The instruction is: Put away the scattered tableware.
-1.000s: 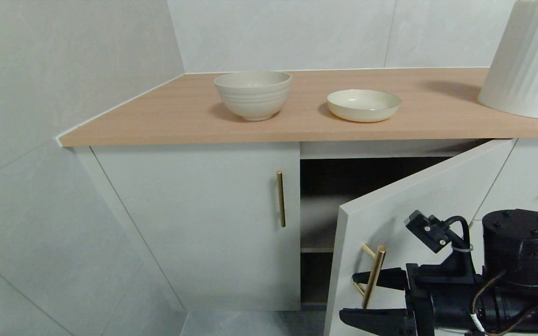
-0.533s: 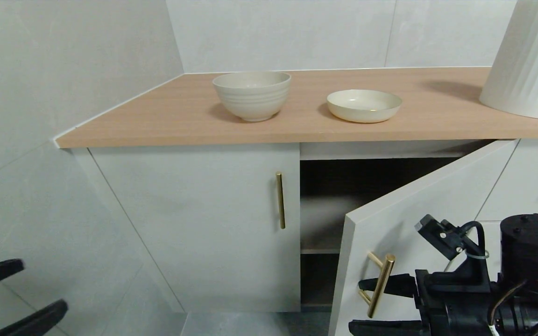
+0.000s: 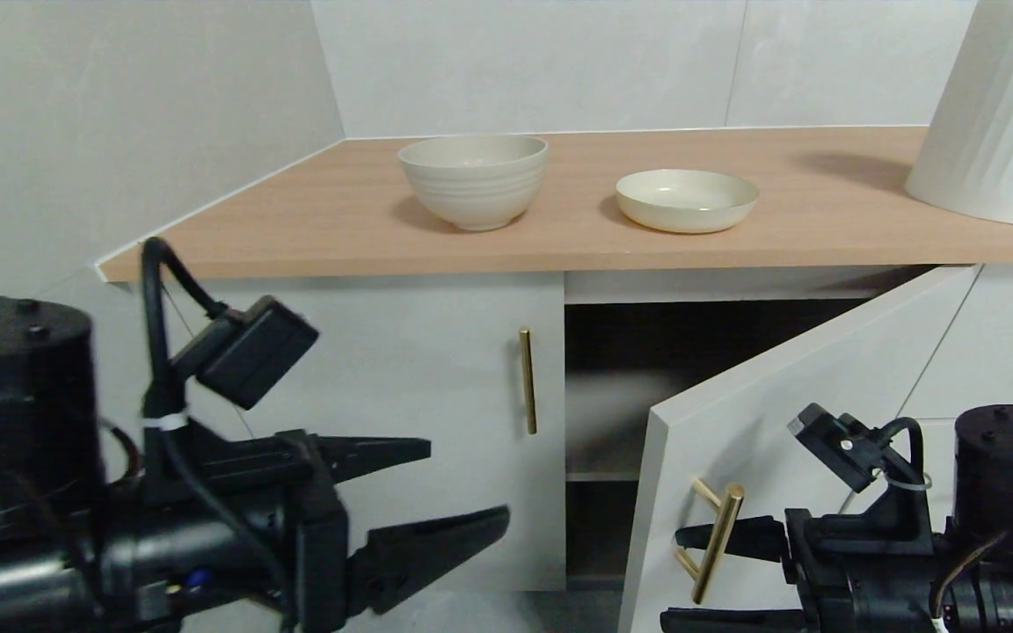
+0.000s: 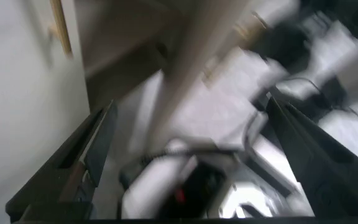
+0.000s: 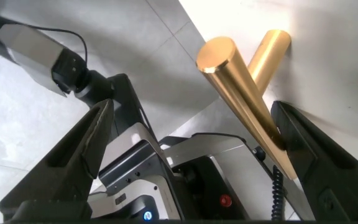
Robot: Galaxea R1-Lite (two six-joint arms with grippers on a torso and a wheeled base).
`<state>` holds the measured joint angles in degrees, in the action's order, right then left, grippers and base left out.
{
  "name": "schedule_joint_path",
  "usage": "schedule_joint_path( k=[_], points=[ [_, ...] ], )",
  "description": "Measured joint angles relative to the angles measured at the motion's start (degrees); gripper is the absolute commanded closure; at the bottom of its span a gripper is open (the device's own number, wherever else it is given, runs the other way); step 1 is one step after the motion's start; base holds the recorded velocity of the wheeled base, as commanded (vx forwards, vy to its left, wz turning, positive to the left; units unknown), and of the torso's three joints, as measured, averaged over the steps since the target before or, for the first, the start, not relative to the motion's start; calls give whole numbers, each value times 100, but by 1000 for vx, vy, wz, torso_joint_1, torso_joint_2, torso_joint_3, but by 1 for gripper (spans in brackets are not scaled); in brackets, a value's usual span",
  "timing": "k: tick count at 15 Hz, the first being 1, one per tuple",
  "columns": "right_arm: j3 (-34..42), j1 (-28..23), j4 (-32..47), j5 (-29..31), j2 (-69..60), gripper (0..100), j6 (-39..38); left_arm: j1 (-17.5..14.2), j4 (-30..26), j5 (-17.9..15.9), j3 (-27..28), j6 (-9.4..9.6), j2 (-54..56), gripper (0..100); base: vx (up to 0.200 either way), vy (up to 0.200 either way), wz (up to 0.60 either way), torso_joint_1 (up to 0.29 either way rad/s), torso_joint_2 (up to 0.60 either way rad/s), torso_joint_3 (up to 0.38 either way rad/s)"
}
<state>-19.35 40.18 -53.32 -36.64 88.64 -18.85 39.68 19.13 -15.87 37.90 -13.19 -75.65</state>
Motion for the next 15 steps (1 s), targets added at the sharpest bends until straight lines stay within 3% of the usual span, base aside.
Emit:
schedule_joint_path(
  k=[3, 6, 7, 15],
  points=[
    [41, -5, -21, -2, 2, 0, 5, 201, 1339, 419, -50, -312, -959, 0, 0, 0, 0, 0, 0, 0],
    [66, -5, -21, -2, 2, 0, 7, 257, 1804, 468, -105, -499, -1464, 0, 0, 0, 0, 0, 0, 0],
    [69, -5, -21, -5, 2, 0, 7, 266, 1897, 471, -105, -517, -1571, 100, 0, 0, 0, 0, 0, 0],
    [78, -5, -5, 6, 22, 0, 5, 277, 2857, 495, -6, -508, -2380, 100, 0, 0, 0, 0, 0, 0]
  ],
)
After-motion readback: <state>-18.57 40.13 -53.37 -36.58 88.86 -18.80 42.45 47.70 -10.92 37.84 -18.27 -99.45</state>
